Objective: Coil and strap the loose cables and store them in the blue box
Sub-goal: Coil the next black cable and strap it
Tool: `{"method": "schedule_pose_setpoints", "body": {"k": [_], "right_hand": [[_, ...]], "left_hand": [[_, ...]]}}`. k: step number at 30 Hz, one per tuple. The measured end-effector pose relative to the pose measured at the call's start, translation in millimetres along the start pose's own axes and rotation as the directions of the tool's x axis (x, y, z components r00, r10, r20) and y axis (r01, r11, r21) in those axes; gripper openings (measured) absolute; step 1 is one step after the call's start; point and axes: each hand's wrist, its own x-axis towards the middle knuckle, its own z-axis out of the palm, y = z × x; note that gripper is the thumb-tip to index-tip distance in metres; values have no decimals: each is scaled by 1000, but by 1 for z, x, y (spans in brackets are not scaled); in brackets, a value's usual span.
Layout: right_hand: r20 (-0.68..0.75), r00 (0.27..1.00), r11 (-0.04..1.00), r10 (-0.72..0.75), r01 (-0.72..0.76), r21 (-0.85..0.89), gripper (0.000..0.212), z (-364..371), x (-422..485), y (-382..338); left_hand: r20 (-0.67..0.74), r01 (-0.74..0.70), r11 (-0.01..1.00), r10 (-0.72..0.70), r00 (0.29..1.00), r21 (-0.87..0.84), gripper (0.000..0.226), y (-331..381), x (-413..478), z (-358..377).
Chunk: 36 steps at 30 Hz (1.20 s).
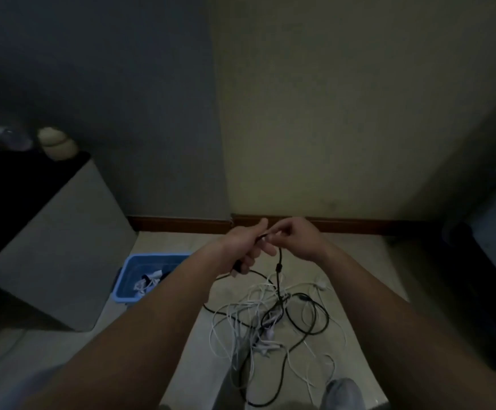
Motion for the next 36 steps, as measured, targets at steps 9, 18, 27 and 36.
{"method": "schedule_pose_setpoints", "body": {"k": [9, 18, 27, 36], "right_hand": [[19, 992, 969, -127, 120, 218, 54, 4, -24, -94], [-205, 974, 925, -99, 166, 343, 24, 19, -36, -105], [-304, 940, 952, -155, 225, 208, 26, 29, -23, -101], [59, 996, 917, 71, -89, 389, 43, 50, -18, -100]], "left_hand": [[-62, -369, 825, 381, 923, -429, 39, 40, -102, -51], [39, -186, 768, 265, 963, -613, 27, 4, -116, -56], [116, -154, 733, 303, 946, -662, 40, 2, -105, -38], [-88, -323, 561, 404, 911, -762, 35, 21, -102, -60]]}}
